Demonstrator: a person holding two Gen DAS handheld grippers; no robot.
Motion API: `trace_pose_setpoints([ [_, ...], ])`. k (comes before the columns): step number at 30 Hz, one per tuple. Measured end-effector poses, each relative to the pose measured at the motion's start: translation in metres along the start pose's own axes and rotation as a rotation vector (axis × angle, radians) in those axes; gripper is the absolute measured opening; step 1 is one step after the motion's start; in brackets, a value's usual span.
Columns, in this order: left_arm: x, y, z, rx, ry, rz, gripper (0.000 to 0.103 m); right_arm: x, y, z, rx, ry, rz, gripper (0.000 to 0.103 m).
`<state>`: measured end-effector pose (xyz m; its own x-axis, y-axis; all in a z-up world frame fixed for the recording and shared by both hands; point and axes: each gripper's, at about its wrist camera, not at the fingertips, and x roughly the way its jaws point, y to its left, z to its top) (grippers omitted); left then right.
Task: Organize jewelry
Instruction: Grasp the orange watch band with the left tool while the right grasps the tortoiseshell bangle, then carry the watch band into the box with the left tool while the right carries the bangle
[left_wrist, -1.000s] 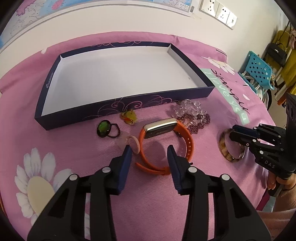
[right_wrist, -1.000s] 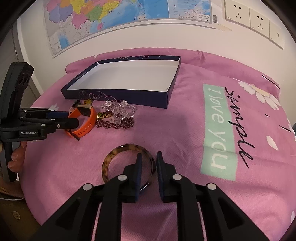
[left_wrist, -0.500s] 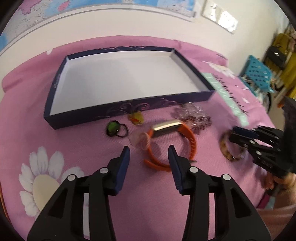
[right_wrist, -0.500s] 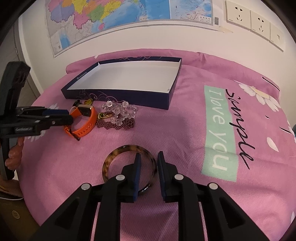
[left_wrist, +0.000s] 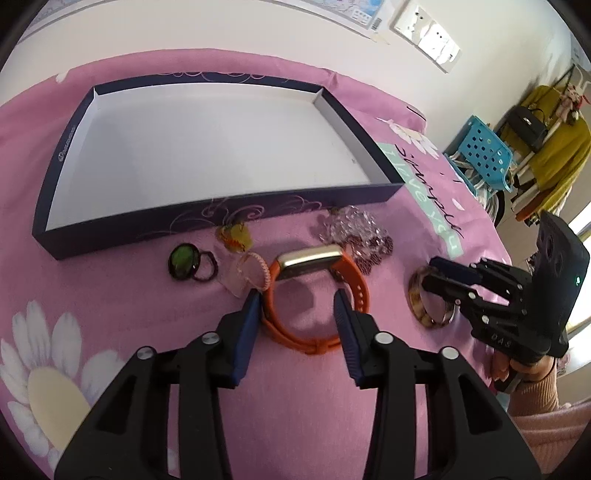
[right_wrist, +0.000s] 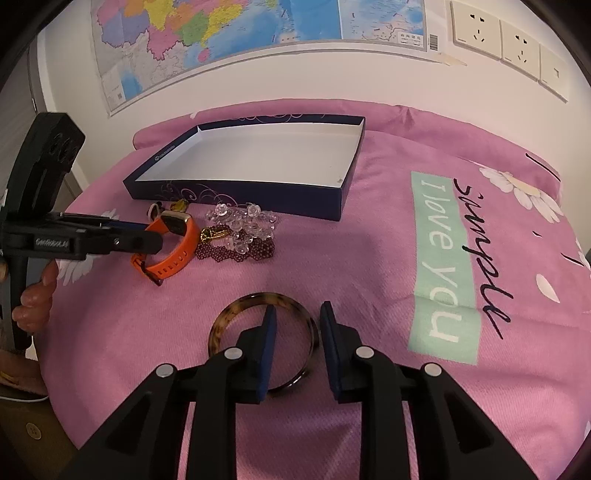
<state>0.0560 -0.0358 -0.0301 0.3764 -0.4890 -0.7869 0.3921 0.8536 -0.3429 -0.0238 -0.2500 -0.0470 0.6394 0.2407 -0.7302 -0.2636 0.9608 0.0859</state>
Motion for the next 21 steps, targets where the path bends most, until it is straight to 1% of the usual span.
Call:
trace_pose_setpoints([
  [1, 0.001, 0.0, 0.001, 0.001, 0.003, 0.014, 0.028, 0.0, 0.0, 0.0, -0.004, 0.0, -0.007, 0.015],
  [3, 0.004, 0.0, 0.004, 0.005, 0.01, 0.043, 0.015, 0.001, -0.002, 0.001, 0.003, -0.001, -0.008, 0.011],
  [4, 0.005, 0.001, 0.005, 0.005, 0.013, 0.057, 0.013, 0.001, -0.003, 0.001, 0.004, -0.002, -0.008, 0.007],
  [9, 0.004, 0.001, 0.006, 0.001, 0.007, 0.076, 0.008, 0.001, -0.005, 0.004, -0.007, 0.0, -0.002, 0.006],
  [12, -0.003, 0.001, 0.003, -0.016, 0.002, 0.054, 0.008, -0.006, -0.008, 0.009, 0.003, -0.024, 0.026, 0.006],
  [14, -0.009, 0.002, 0.001, -0.017, -0.005, 0.038, 0.008, -0.012, -0.008, 0.015, -0.006, -0.045, 0.024, 0.006],
  [19, -0.029, 0.006, 0.002, -0.04, -0.039, 0.002, 0.008, -0.019, -0.011, 0.039, -0.023, -0.097, 0.03, 0.006],
  [21, -0.038, 0.008, 0.008, -0.05, -0.065, -0.008, 0.008, -0.02, -0.01, 0.05, -0.037, -0.12, 0.03, 0.006],
])
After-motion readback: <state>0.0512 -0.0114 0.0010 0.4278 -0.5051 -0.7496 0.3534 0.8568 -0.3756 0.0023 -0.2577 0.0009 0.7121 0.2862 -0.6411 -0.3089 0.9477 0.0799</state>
